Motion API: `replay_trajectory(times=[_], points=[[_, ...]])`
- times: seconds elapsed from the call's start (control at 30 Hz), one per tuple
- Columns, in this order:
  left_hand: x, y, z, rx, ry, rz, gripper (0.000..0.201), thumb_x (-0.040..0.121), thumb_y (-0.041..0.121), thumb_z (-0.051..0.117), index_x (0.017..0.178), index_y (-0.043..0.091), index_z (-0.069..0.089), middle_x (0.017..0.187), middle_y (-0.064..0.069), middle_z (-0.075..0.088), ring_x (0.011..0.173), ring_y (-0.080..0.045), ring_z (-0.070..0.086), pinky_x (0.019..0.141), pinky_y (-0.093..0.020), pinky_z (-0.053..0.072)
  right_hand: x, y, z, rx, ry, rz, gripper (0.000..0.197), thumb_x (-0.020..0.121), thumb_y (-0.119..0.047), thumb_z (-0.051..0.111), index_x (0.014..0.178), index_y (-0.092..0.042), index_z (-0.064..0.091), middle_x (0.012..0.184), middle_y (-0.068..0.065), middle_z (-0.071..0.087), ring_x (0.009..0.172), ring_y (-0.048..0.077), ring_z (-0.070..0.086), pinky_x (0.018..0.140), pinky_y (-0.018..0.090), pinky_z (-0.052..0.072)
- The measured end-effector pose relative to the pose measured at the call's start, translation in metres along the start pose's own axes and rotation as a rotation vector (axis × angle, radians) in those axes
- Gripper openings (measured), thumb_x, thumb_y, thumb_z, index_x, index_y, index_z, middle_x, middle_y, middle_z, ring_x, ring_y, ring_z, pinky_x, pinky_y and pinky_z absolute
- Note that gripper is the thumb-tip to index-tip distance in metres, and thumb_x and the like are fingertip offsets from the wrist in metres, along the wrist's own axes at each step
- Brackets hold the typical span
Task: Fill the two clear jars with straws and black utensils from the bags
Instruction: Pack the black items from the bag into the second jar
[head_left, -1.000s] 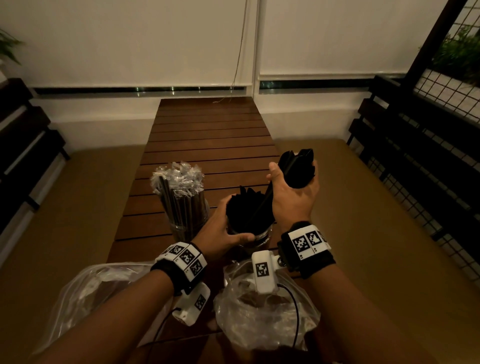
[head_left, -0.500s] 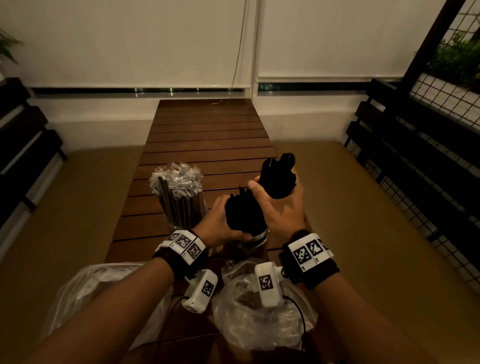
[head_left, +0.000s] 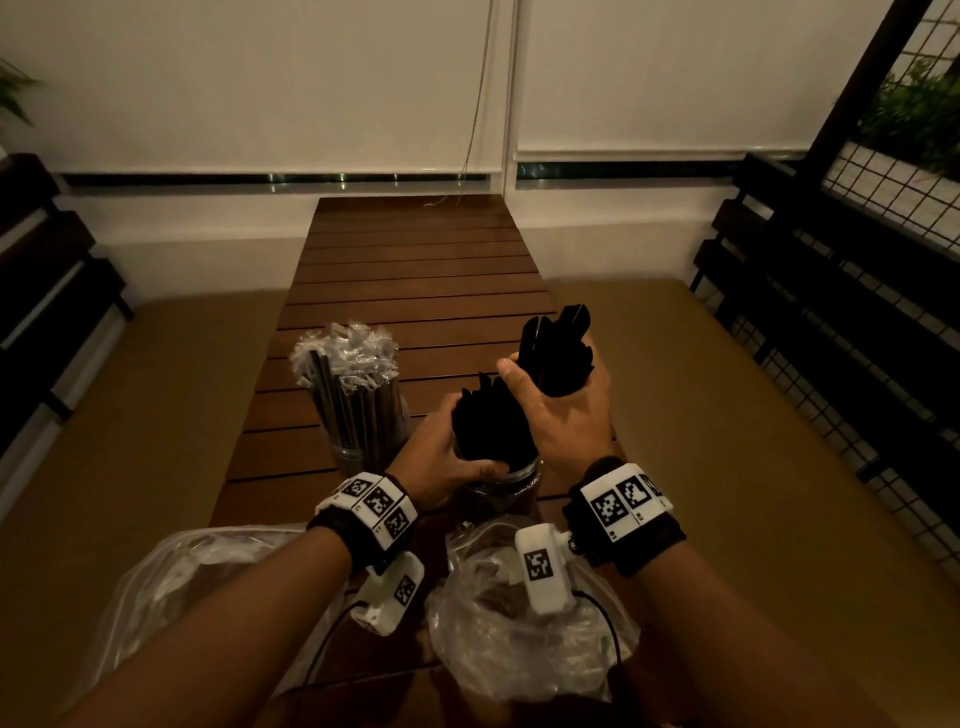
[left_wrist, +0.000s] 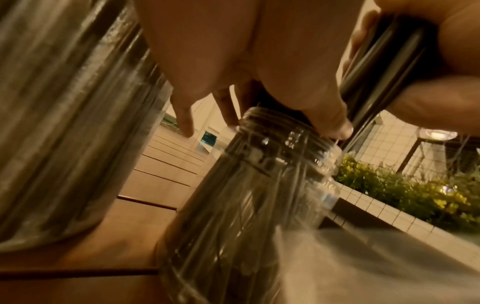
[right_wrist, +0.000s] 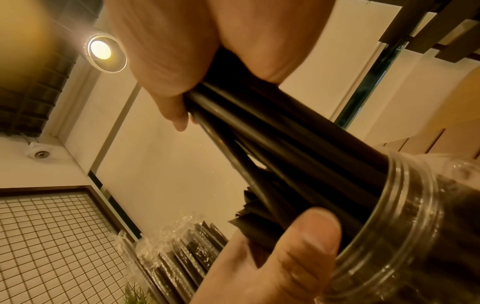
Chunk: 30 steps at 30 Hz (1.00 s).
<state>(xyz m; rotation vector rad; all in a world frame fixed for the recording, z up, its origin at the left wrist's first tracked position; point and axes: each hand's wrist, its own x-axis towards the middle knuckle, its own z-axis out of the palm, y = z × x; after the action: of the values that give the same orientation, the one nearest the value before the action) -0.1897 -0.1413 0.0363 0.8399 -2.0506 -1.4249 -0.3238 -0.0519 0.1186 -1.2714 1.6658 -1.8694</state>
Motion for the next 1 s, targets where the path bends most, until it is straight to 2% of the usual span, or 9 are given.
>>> replay_trajectory(times=[0.2,0.27,0.37,0.53,0.63,0.7,0.83,0.9,1.0], points=[[0.003,-0.003,0.0,0.064,0.003,0.006,0.083,0.05,0.049,0.087,0.118,0.031,0.041,0.118,0.006,0.056,0.112,-0.012,0.057,0.093,-0.045,0.054,0.004,0.005,0.002,-0.023,-0.013,0.044,0.03,0.086,-0.016,0.076,0.111,-0.012,0.059,0.094,0.0,0.072,0.089,0.014,0.072,0.087,0.046,0.06],[0.004,-0.004,0.0,0.07,0.005,0.008,0.086,0.049,0.049,0.087,0.119,0.031,0.04,0.119,0.004,0.056,0.113,-0.014,0.057,0.092,-0.046,0.054,0.004,0.007,0.002,-0.026,-0.025,0.049,0.027,0.086,-0.018,0.076,0.107,-0.02,0.059,0.092,-0.001,0.071,0.088,0.013,0.072,0.087,0.046,0.059],[0.004,-0.003,0.0,0.076,0.009,0.018,0.089,0.049,0.047,0.087,0.122,0.03,0.038,0.122,0.004,0.055,0.115,-0.013,0.056,0.092,-0.045,0.054,0.002,0.012,0.003,-0.076,-0.05,0.009,0.027,0.086,-0.023,0.075,0.102,-0.034,0.055,0.093,-0.006,0.07,0.09,0.009,0.07,0.087,0.038,0.059],[0.004,-0.004,0.001,0.062,-0.007,0.022,0.093,0.053,0.048,0.089,0.128,0.029,0.038,0.129,0.004,0.053,0.121,-0.012,0.054,0.096,-0.044,0.052,-0.001,0.018,0.005,-0.136,-0.076,-0.01,0.024,0.088,-0.024,0.074,0.1,-0.033,0.056,0.09,-0.013,0.068,0.089,0.0,0.067,0.081,0.025,0.056],[0.003,-0.002,0.0,0.09,-0.005,0.016,0.086,0.052,0.049,0.086,0.121,0.031,0.039,0.125,0.002,0.053,0.117,-0.013,0.055,0.094,-0.042,0.054,-0.002,0.026,0.005,-0.18,-0.092,0.027,0.02,0.085,-0.034,0.073,0.094,-0.039,0.056,0.092,-0.011,0.069,0.091,0.006,0.067,0.083,0.034,0.058],[0.004,-0.002,0.0,0.1,-0.004,0.016,0.084,0.052,0.051,0.087,0.119,0.033,0.04,0.123,0.003,0.054,0.115,-0.013,0.057,0.091,-0.043,0.055,-0.002,0.031,0.006,-0.218,-0.109,0.065,0.02,0.084,-0.038,0.071,0.099,-0.036,0.059,0.096,-0.009,0.07,0.096,0.011,0.068,0.087,0.041,0.058],[0.004,0.0,0.002,0.105,0.014,0.02,0.075,0.054,0.047,0.088,0.112,0.046,0.042,0.12,0.007,0.056,0.113,-0.01,0.058,0.09,-0.042,0.056,-0.004,0.033,0.006,-0.179,-0.177,0.137,0.02,0.086,-0.034,0.073,0.102,-0.033,0.061,0.099,-0.008,0.071,0.097,0.007,0.068,0.09,0.043,0.058],[0.003,0.004,0.002,0.108,0.011,0.012,0.069,0.053,0.042,0.087,0.104,0.055,0.042,0.115,0.01,0.057,0.108,-0.007,0.06,0.088,-0.037,0.057,-0.002,0.029,0.003,-0.189,-0.251,0.173,0.026,0.084,-0.036,0.076,0.104,-0.034,0.059,0.102,-0.009,0.07,0.098,0.006,0.068,0.092,0.043,0.058],[0.002,0.002,0.0,0.112,-0.004,-0.023,0.079,0.05,0.05,0.087,0.113,0.039,0.041,0.119,0.006,0.055,0.113,-0.012,0.058,0.089,-0.043,0.056,0.001,0.014,-0.008,-0.174,-0.277,0.178,0.062,0.074,-0.037,0.086,0.124,-0.04,0.049,0.124,-0.016,0.061,0.115,0.004,0.06,0.101,0.036,0.053]])
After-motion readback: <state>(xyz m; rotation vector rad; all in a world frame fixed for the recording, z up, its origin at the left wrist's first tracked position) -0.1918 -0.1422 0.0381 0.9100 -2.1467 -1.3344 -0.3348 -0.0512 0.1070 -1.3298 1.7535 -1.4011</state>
